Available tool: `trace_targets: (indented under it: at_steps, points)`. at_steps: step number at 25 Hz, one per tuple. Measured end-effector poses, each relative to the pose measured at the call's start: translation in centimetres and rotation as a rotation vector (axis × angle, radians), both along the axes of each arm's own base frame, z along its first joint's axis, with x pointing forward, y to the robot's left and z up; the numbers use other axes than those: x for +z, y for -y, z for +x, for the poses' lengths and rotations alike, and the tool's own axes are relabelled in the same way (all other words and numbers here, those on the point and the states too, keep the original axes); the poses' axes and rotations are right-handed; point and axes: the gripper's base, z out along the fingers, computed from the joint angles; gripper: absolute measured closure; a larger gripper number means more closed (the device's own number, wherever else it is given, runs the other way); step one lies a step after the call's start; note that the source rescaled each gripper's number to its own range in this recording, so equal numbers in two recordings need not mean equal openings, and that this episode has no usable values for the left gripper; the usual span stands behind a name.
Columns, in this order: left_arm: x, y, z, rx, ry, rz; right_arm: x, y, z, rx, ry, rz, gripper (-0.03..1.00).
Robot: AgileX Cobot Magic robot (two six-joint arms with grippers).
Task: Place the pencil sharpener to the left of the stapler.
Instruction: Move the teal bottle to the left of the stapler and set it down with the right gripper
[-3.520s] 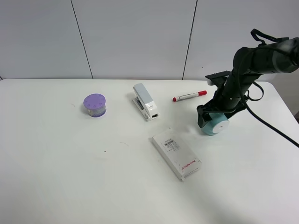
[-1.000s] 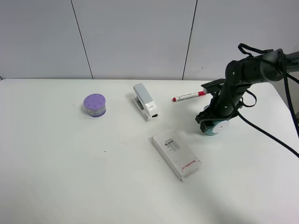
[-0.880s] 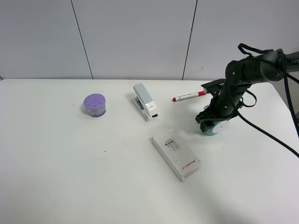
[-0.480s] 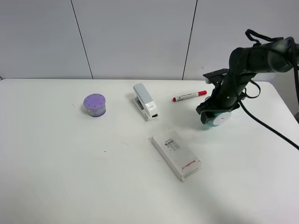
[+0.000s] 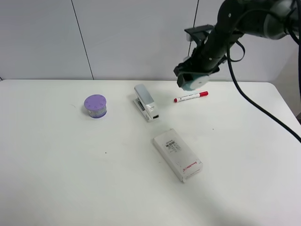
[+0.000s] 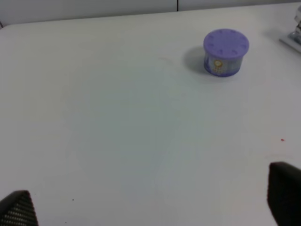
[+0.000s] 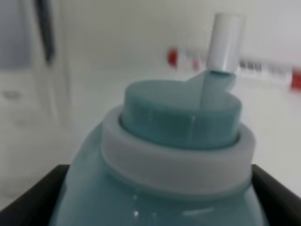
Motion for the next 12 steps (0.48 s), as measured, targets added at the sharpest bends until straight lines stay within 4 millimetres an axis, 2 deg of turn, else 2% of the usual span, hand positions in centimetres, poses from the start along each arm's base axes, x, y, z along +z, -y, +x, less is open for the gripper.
trace_targets:
  at_steps: [2,5,12]
  points:
    - [0.0,0.0,0.0,0.0,0.0,0.0,1.6,-1.9,0.1,0.043,0.038,0.016,0.97]
    - [0.0,0.0,0.0,0.0,0.0,0.0,2.1,-4.9,0.3,0.097,0.039,0.025,0.97]
    - [0.0,0.0,0.0,0.0,0.0,0.0,-0.6,-11.9,0.3,0.198,-0.02,0.022,0.97]
